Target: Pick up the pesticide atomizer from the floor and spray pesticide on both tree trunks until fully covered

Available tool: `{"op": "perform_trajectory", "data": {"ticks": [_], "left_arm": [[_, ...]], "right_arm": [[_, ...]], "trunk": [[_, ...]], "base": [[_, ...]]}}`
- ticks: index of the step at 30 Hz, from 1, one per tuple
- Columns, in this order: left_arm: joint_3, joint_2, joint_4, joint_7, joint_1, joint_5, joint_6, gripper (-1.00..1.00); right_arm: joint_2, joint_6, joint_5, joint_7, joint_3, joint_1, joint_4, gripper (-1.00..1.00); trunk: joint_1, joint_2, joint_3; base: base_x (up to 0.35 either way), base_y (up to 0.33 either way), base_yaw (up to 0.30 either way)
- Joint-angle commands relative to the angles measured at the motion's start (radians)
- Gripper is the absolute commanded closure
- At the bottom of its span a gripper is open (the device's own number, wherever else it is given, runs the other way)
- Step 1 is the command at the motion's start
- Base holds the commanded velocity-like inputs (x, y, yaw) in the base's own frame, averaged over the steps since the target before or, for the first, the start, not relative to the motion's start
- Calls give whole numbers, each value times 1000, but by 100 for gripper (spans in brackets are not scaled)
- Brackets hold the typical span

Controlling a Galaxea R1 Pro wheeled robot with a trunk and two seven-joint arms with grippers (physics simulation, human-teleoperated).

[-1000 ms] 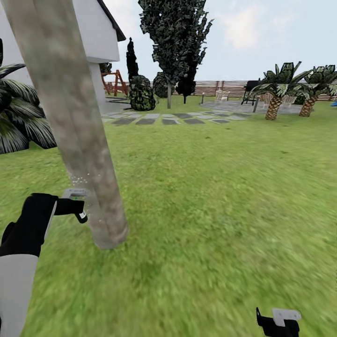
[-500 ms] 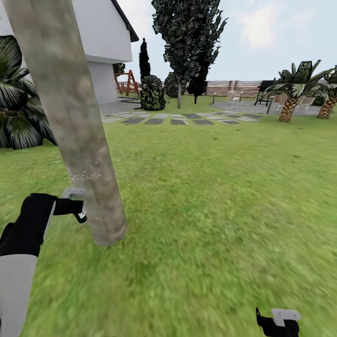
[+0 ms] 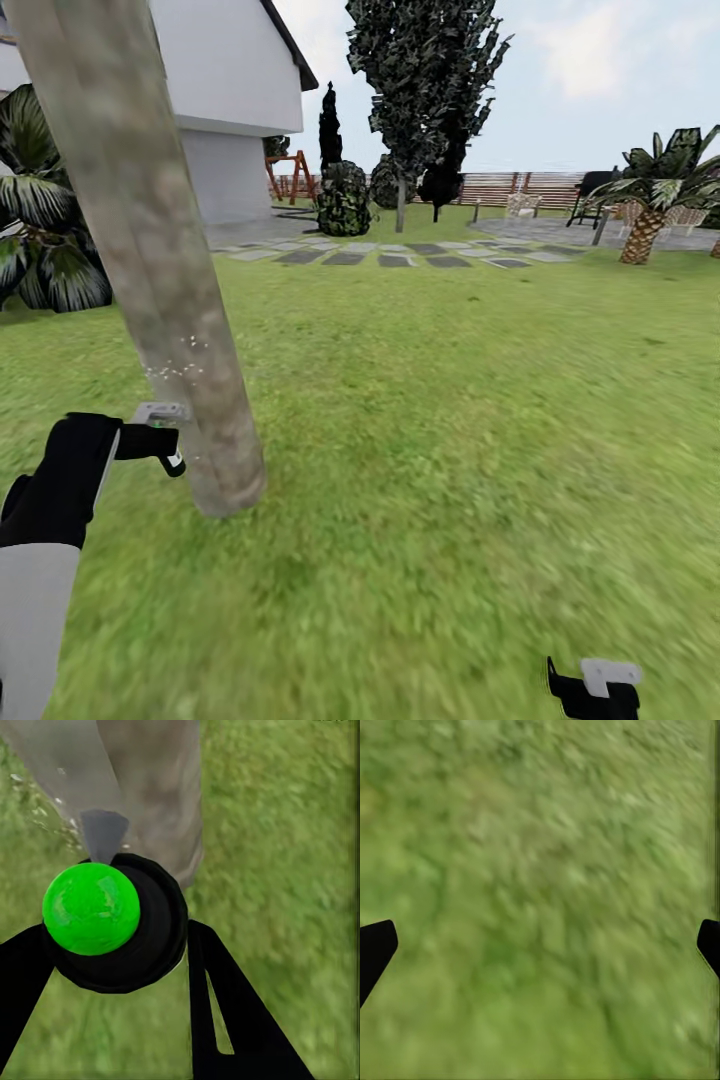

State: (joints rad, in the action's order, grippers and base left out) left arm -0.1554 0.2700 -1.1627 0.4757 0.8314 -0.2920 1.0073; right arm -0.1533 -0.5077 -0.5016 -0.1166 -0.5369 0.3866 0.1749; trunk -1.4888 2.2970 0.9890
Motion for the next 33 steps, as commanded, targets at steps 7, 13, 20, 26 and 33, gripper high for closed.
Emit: {"op": "perform_trajectory", "data": {"ticks": [7, 13, 20, 26, 33], "left_arm": [[-4, 0, 0, -2, 0, 1, 0, 100], [-7, 2, 1, -2, -1, -8, 0, 100], [-6, 1, 18, -6, -54, -88, -8, 100], [-5, -8, 19, -5, -67, -86, -4, 100], [-15, -6, 35, -6, -136, -91, -12, 100]], "right_arm": [[0, 0, 0, 0, 0, 0, 0, -100], [1, 0, 0, 0, 0, 0, 0, -100], [1, 0, 0, 0, 0, 0, 0, -100], [-1, 0, 0, 0, 0, 0, 0, -100], [0, 0, 0, 0, 0, 0, 0, -100]], "trunk": [[0, 0, 0], [0, 0, 0], [0, 0, 0], [0, 0, 0], [0, 0, 0]], "base": [[0, -272, 3], [0, -272, 234], [163, -216, 237], [282, -141, 19], [151, -67, 0]]}}
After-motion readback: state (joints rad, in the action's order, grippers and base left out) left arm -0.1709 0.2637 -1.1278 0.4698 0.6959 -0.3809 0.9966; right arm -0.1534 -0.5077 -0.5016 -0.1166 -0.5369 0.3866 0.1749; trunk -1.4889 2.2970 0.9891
